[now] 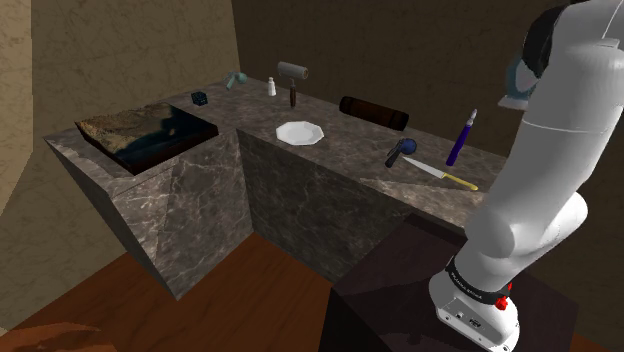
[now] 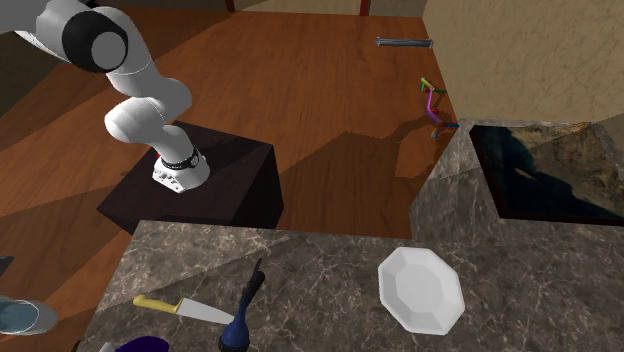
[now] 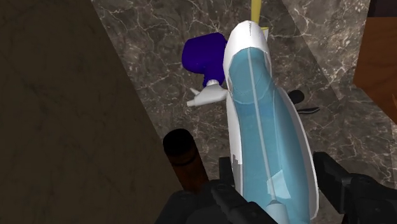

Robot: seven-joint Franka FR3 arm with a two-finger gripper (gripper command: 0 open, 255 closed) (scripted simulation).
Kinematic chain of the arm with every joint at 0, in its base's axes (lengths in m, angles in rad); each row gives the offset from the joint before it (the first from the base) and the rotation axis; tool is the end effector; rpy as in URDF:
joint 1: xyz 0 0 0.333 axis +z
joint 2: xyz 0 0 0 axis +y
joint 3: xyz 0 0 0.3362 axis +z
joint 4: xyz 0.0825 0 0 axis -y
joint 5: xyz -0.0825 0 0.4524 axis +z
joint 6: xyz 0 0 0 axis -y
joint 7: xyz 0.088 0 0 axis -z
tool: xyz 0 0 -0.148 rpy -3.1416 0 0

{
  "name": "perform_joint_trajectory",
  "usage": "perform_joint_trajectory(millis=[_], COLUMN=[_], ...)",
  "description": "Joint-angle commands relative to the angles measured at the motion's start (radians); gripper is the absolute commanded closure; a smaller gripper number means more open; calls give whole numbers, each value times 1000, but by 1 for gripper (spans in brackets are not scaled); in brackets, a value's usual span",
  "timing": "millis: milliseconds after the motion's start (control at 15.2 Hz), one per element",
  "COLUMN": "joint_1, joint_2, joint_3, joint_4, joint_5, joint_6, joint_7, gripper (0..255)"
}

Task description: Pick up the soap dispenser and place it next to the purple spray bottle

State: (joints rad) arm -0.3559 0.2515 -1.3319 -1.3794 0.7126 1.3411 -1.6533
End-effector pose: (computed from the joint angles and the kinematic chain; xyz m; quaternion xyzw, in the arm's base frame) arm 0.1223 -0.6254 0.6515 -0.9715 -0.0433 -0.2307 0.0317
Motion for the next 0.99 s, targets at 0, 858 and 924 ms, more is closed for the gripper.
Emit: perform_joint_trajectory(millis=[0, 858, 924], joint_1=[-199, -250, -239], joint_2=[99, 150, 148], joint_3=[68, 82, 79], joint_4=[98, 9, -9], joint_5=[96, 115, 111], joint_6=[-86, -18, -5], joint_7=[-66, -174, -180], gripper=[255, 255, 255])
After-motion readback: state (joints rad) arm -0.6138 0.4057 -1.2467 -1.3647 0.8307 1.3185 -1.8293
